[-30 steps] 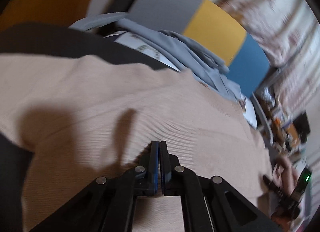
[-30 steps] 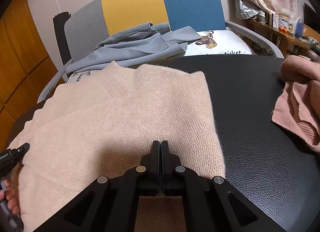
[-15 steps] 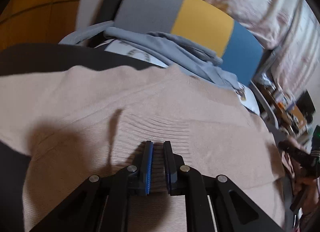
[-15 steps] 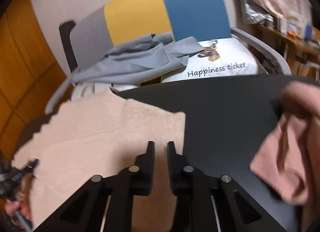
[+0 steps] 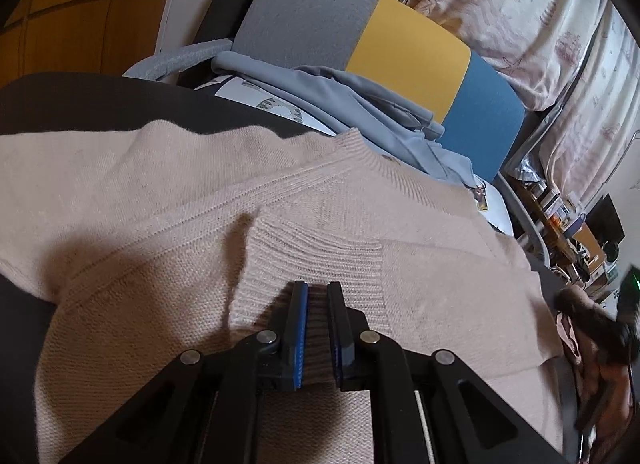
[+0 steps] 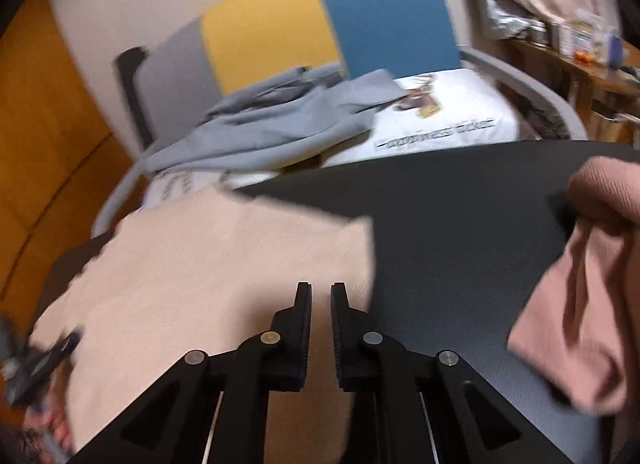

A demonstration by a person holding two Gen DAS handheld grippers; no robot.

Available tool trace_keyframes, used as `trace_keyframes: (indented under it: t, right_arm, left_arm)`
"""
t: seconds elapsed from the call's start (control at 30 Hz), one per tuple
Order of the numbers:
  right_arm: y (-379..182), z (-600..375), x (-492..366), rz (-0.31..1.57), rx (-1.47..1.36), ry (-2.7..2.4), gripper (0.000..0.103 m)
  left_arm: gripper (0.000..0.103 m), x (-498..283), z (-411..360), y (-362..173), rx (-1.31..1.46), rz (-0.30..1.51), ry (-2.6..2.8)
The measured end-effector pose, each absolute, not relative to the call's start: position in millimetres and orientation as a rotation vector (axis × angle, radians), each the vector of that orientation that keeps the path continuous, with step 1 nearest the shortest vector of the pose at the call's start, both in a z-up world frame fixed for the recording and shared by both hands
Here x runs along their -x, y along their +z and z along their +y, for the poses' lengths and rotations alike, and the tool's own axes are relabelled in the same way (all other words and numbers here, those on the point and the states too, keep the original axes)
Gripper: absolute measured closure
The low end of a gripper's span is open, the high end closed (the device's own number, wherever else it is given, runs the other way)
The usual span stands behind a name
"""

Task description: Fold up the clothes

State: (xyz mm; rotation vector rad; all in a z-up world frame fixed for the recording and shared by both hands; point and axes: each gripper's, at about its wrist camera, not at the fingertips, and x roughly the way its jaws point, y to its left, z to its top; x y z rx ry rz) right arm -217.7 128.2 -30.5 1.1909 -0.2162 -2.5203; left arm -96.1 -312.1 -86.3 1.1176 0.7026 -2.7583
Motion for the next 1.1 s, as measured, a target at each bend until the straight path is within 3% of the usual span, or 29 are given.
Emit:
trace_keyframes:
  t: [0.13, 0.27, 0.3, 0.33, 0.5, 0.8, 0.93, 1.1]
  right_arm:
    - [-51, 116, 187, -0.022, -1.289, -2.504, 0.096]
    - [-56, 136, 180, -0.018, -1.294, -2.573, 0.101]
    - [-52, 136, 180, -0.013, -1.311, -2.585, 0.101]
    - [-45, 132, 177, -0.023, -1.297, -2.594, 0.093]
    - [-15, 65, 155, -0.01, -1.105, -2.51, 0.092]
    - [-65, -46, 150, 0.132, -1.13, -2.37, 0.091]
    - [-65, -46, 147, 0.152, -1.116, -2.387, 0.091]
    - [-65, -43, 152, 0.11, -1.114, -2.376, 0.091]
  left_arm:
    - [0.093, 96, -311, -86, -1.116, 0.704, -2.757]
    - [0.093, 96, -310, -86, -1.117, 0.698, -2.757]
    - [0.093, 96, -310, -86, -1.118, 0.695, -2.756]
    - [0.093, 97, -310, -86, -1.118, 0.694, -2.756]
    - [0.093, 97, -311, -85, -1.126, 0.697, -2.754]
    - [0.093, 89, -329, -81, -1.151, 0.863, -2.752]
    - [0.088, 68, -358, -66, -1.047, 0.865, -2.718]
    - [0.082, 28, -454, -43, -0.836, 0.979, -2.551]
